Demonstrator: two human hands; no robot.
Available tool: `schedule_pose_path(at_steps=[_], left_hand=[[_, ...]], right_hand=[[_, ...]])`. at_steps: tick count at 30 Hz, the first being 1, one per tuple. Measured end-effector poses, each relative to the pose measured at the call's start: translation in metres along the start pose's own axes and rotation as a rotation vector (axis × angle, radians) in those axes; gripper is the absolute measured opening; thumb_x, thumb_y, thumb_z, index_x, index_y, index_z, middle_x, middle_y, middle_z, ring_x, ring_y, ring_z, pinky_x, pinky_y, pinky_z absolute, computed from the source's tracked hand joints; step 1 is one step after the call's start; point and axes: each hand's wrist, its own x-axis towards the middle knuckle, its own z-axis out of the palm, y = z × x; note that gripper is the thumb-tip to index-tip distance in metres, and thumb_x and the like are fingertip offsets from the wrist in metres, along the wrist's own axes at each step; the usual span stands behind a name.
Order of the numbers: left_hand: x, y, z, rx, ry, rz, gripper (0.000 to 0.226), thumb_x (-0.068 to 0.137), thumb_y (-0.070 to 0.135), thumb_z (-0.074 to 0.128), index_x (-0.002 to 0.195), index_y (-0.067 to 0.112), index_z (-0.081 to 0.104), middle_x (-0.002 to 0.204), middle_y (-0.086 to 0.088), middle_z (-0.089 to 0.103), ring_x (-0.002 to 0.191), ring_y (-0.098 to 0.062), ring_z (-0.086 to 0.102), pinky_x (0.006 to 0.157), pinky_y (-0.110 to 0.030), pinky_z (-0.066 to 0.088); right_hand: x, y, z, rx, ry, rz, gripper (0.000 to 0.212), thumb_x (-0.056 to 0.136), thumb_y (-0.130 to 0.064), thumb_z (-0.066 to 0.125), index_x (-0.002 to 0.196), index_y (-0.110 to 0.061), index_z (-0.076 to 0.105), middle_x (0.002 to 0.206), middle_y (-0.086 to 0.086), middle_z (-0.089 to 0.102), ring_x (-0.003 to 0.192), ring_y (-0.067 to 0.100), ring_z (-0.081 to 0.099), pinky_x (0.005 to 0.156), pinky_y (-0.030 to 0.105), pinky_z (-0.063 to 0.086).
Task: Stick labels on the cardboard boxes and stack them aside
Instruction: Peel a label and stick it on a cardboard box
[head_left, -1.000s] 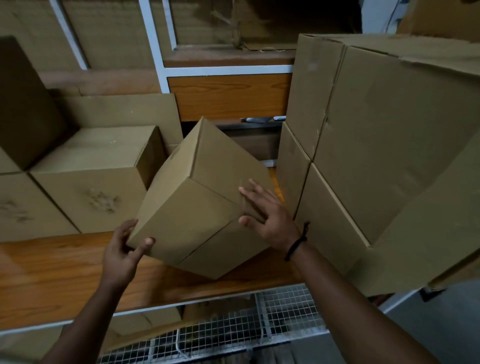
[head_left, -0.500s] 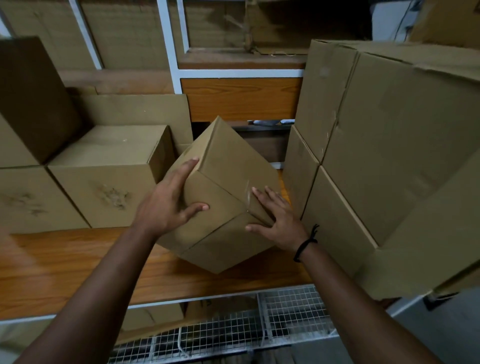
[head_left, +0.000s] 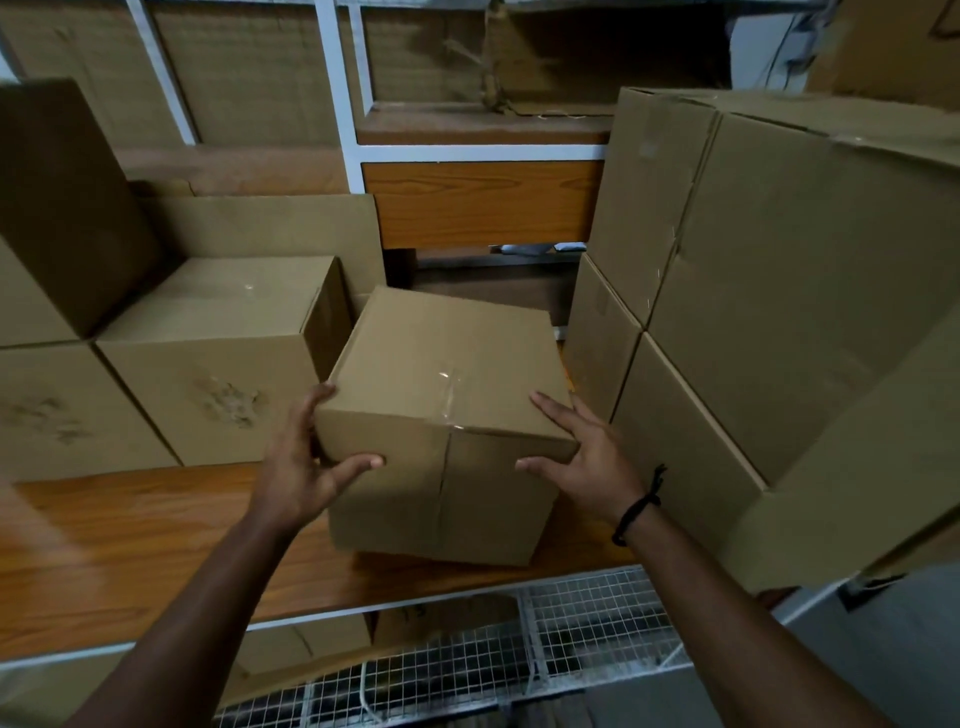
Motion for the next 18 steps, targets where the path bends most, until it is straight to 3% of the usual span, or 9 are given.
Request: schedule_pose_path(at_steps=[3, 5, 7, 10, 13, 15, 18], left_hand=[[-0.012, -0.015, 0.005, 0.027, 0.012, -0.079, 0.089, 0.059, 0.039, 0.084, 0.118, 0.07, 0.024, 0.132, -0.002, 0.041, 0.105, -0.028, 0.059, 0.074, -0.05, 0.06], [-0.016, -0.021, 0.003, 0.047, 0.01, -0.095, 0.088, 0.059, 0.041, 0.085, 0.116, 0.068, 0.024, 0.124, -0.002, 0.046, 0.093, -0.019, 0.062, 0.069, -0.048, 0.061], [-0.016, -0.027, 0.0, 0.068, -0.001, -0.102, 0.088, 0.058, 0.043, 0.085, 0.113, 0.071, 0.022, 0.12, 0.0, 0.047, 0.087, -0.012, 0.061, 0.066, -0.04, 0.06], [-0.015, -0.031, -0.002, 0.07, -0.031, -0.135, 0.087, 0.059, 0.045, 0.086, 0.112, 0.071, 0.021, 0.124, 0.002, 0.043, 0.095, -0.019, 0.06, 0.067, -0.035, 0.06], [-0.01, -0.029, -0.008, 0.012, -0.056, -0.111, 0.077, 0.059, 0.063, 0.083, 0.116, 0.065, 0.031, 0.123, 0.004, 0.048, 0.096, -0.016, 0.06, 0.067, -0.028, 0.058], [-0.001, -0.022, -0.014, -0.07, -0.056, -0.097, 0.057, 0.067, 0.068, 0.064, 0.119, 0.058, 0.042, 0.125, 0.009, 0.05, 0.105, -0.014, 0.057, 0.074, -0.025, 0.054], [0.022, -0.011, -0.021, -0.147, -0.074, -0.175, 0.054, 0.073, 0.08, 0.046, 0.118, 0.05, 0.055, 0.124, 0.014, 0.053, 0.114, -0.019, 0.053, 0.084, -0.039, 0.053]], right_hand=[[-0.005, -0.008, 0.007, -0.054, -0.003, -0.019, 0.078, 0.065, -0.052, 0.08, 0.127, -0.066, 0.035, 0.156, 0.003, 0.028, 0.144, 0.017, 0.024, 0.114, 0.041, 0.033], [-0.008, -0.012, 0.01, -0.093, -0.009, -0.024, 0.079, 0.069, -0.04, 0.083, 0.127, -0.062, 0.033, 0.157, 0.005, 0.027, 0.145, 0.015, 0.017, 0.115, 0.03, 0.022], [-0.009, -0.016, 0.012, -0.12, -0.009, -0.029, 0.079, 0.069, -0.039, 0.083, 0.127, -0.06, 0.034, 0.157, 0.006, 0.027, 0.146, 0.014, 0.014, 0.111, 0.024, 0.02], [-0.008, -0.02, 0.016, -0.111, 0.0, -0.042, 0.079, 0.069, -0.038, 0.083, 0.126, -0.062, 0.034, 0.156, 0.004, 0.03, 0.145, 0.012, 0.016, 0.114, 0.027, 0.022], [-0.009, -0.02, 0.013, -0.06, -0.028, -0.016, 0.071, 0.069, -0.047, 0.079, 0.126, -0.058, 0.038, 0.154, -0.004, 0.028, 0.142, 0.007, 0.016, 0.113, 0.028, 0.023], [-0.01, -0.021, 0.008, 0.078, -0.039, 0.033, 0.061, 0.068, -0.063, 0.067, 0.124, -0.058, 0.043, 0.15, -0.011, 0.029, 0.141, 0.006, 0.02, 0.111, 0.031, 0.027], [-0.001, -0.025, 0.0, 0.312, 0.022, 0.099, 0.054, 0.071, -0.075, 0.054, 0.12, -0.052, 0.051, 0.145, -0.006, 0.042, 0.133, 0.015, 0.041, 0.105, 0.038, 0.042]])
